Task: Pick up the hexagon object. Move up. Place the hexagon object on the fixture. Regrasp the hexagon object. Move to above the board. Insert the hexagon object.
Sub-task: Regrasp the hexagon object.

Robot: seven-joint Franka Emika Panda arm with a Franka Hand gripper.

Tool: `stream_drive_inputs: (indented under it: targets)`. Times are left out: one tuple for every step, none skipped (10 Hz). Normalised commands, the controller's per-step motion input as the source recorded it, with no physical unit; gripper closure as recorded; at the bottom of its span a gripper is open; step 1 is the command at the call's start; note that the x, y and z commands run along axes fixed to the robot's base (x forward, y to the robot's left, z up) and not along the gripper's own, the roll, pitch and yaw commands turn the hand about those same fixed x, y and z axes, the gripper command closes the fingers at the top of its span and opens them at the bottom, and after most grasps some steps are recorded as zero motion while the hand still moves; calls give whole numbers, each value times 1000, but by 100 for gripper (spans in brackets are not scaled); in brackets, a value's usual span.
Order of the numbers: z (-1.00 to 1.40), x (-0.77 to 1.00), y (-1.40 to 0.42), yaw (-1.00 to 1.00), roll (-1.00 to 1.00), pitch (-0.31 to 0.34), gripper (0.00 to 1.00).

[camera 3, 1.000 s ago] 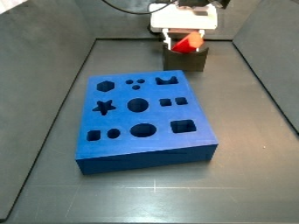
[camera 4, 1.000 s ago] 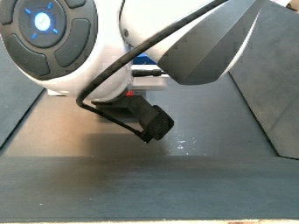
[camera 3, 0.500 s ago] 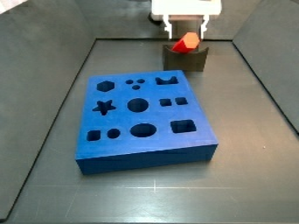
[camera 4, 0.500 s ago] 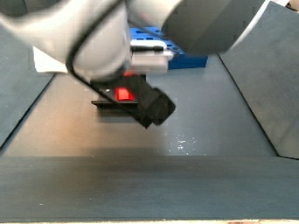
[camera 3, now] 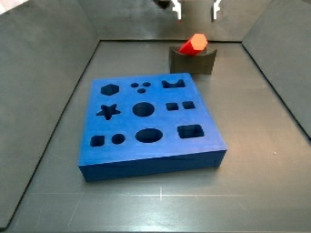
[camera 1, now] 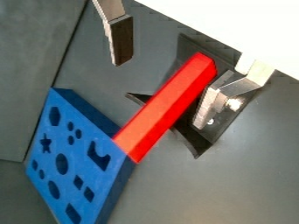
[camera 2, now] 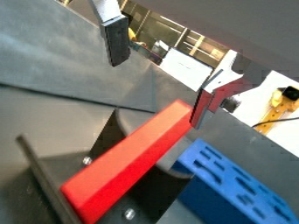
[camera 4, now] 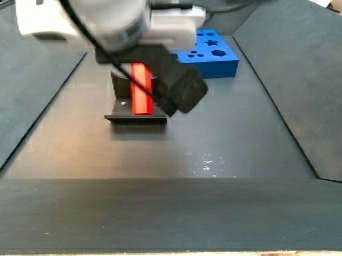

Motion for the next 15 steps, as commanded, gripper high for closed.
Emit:
stream_drive_inputs:
  targets:
    - [828,5,-1000,22,1000,68,0]
    - [796,7,-1000,20,1000,65,0]
    - [783,-15,-1000,19,1000,57,0]
    - [729,-46,-1000,18,1000,46,0]
    - [663,-55,-1000,17,1000,42,0]
    - [608,-56,-1000,17,1000,41,0]
    - [464,-57,-1000,17,1000,37,0]
    - [308,-49,-841,17,1000,34,0]
    - [207,-48,-638,18,1000,31,0]
    - [121,-40,-432,18,1000,27,0]
    - [65,-35,-225,19,1000,22,0]
    - [40,-35,-51,20,1000,18,0]
    - [32,-28,-45,21,1000,14,0]
    - [23,-19,-47,22,1000,12,0]
    - [6,-2,-34,24,1000,7,0]
